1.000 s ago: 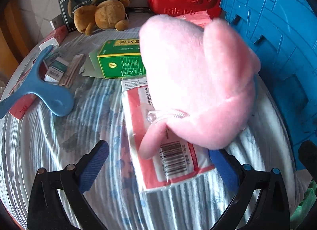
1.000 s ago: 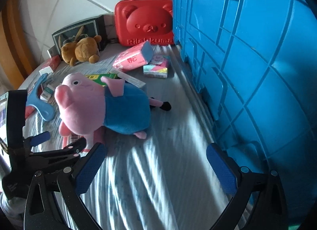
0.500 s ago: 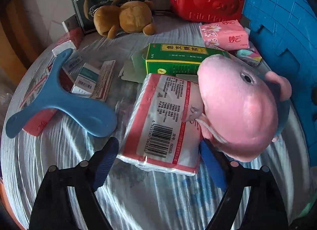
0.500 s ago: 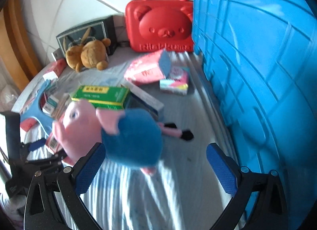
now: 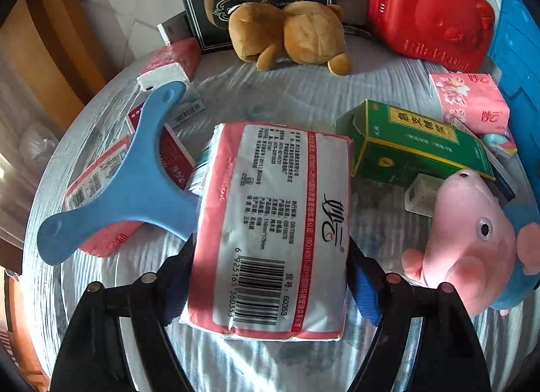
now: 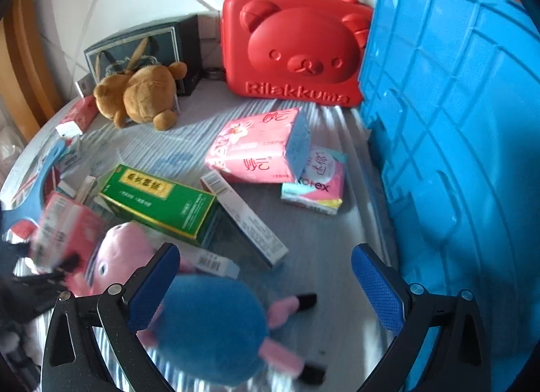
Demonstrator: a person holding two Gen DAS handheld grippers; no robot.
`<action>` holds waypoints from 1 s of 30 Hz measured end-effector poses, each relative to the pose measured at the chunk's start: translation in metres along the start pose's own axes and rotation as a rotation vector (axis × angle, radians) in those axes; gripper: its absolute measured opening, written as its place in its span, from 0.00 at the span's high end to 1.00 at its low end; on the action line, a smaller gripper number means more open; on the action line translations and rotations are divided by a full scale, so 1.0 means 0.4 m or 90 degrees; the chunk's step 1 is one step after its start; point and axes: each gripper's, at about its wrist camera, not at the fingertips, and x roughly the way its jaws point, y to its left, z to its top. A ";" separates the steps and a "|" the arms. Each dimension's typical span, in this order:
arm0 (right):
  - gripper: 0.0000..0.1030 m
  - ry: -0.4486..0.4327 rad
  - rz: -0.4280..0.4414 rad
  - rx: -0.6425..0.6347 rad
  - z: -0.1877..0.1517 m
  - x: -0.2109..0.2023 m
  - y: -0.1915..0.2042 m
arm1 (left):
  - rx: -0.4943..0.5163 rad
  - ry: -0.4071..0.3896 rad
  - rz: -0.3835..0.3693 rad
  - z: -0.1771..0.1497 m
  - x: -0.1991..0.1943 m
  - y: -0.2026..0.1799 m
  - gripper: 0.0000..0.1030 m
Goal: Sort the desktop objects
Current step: 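Lift and carry the white box and tissue pack toward the blue bin with both tools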
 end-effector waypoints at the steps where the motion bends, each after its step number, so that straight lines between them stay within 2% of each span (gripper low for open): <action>1: 0.00 0.011 0.003 -0.006 0.010 0.025 0.001 | -0.002 0.002 -0.002 0.003 0.004 0.004 0.23; 3: 0.01 0.035 0.005 -0.017 0.023 0.075 0.006 | 0.000 0.005 -0.006 0.009 0.014 -0.002 0.23; 4: 0.05 0.047 0.011 -0.023 0.028 0.098 0.009 | -0.003 0.006 -0.004 0.011 0.017 -0.008 0.23; 5: 0.16 0.067 0.021 -0.028 0.033 0.125 0.011 | -0.005 0.007 -0.014 0.014 0.020 -0.016 0.23; 7: 0.29 0.092 0.026 -0.035 0.035 0.162 0.016 | -0.011 0.014 -0.035 0.027 0.035 -0.038 0.23; 9: 0.34 0.118 0.029 -0.047 0.032 0.203 0.024 | -0.006 0.017 -0.045 0.034 0.044 -0.059 0.23; 11: 0.50 0.137 0.043 -0.047 0.029 0.236 0.029 | -0.003 0.016 -0.051 0.035 0.043 -0.078 0.23; 12: 0.53 0.146 0.046 -0.046 0.025 0.252 0.031 | -0.005 0.012 -0.053 0.036 0.038 -0.085 0.24; 13: 0.62 0.149 0.045 -0.045 0.022 0.262 0.034 | -0.010 0.006 -0.051 0.037 0.031 -0.091 0.24; 16: 0.73 0.131 0.059 -0.046 0.009 0.248 0.042 | -0.006 -0.023 -0.052 0.038 -0.013 -0.107 0.24; 19: 0.78 0.093 0.058 -0.049 -0.004 0.183 0.051 | -0.010 -0.058 -0.051 0.037 -0.073 -0.123 0.24; 24: 0.78 0.009 0.075 -0.038 -0.013 0.001 0.055 | -0.005 -0.116 -0.081 0.029 -0.198 -0.146 0.24; 25: 0.78 -0.003 0.080 -0.038 -0.013 -0.029 0.057 | -0.033 -0.128 -0.066 0.028 -0.224 -0.150 0.24; 30: 0.78 -0.079 0.092 -0.028 -0.053 -0.234 0.054 | -0.013 -0.194 -0.077 0.001 -0.363 -0.176 0.24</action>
